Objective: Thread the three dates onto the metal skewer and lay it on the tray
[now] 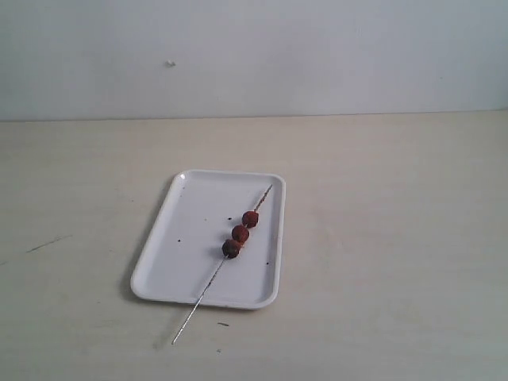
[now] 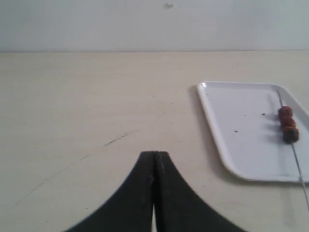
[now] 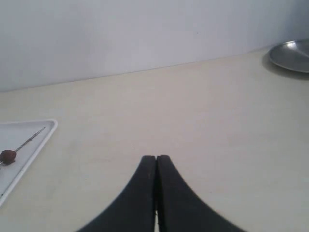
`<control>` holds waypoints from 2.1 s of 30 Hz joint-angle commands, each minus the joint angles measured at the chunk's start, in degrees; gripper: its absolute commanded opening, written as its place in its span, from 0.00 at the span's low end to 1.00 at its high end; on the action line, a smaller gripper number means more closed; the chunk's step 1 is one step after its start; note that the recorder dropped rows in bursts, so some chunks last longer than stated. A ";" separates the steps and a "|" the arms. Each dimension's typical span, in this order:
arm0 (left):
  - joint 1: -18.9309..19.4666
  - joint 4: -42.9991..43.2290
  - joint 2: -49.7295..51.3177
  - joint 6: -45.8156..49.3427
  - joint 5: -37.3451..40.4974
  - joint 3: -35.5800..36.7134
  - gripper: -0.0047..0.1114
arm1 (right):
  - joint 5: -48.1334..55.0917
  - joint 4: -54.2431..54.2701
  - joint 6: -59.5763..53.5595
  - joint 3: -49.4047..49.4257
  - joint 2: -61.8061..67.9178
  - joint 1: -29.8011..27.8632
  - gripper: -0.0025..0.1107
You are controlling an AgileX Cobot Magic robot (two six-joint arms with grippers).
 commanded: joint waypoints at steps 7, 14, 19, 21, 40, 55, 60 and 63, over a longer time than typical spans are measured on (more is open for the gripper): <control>8.82 0.13 -0.30 0.12 0.13 -0.01 0.04 | -0.73 -0.22 0.00 0.23 -0.30 -0.35 0.02; 8.82 0.13 -0.30 0.12 0.13 -0.01 0.04 | -0.73 -0.22 0.00 0.23 -0.30 -0.35 0.02; 8.82 0.13 -0.30 0.12 0.13 -0.01 0.04 | -0.73 -0.22 0.00 0.23 -0.30 -0.35 0.02; 8.82 0.13 -0.30 0.12 0.13 -0.01 0.04 | -0.73 -0.22 0.00 0.23 -0.30 -0.35 0.02; 8.82 0.13 -0.30 0.12 0.13 -0.01 0.04 | -0.73 -0.22 0.00 0.23 -0.30 -0.35 0.02; 8.82 0.13 -0.30 0.12 0.13 -0.01 0.04 | -0.73 -0.22 0.00 0.23 -0.30 -0.35 0.02; 8.82 0.13 -0.30 0.12 0.13 -0.01 0.04 | -0.73 -0.22 0.00 0.23 -0.30 -0.35 0.02; 8.82 0.13 -0.30 0.12 0.13 -0.01 0.04 | -0.73 -0.22 0.00 0.23 -0.30 -0.35 0.02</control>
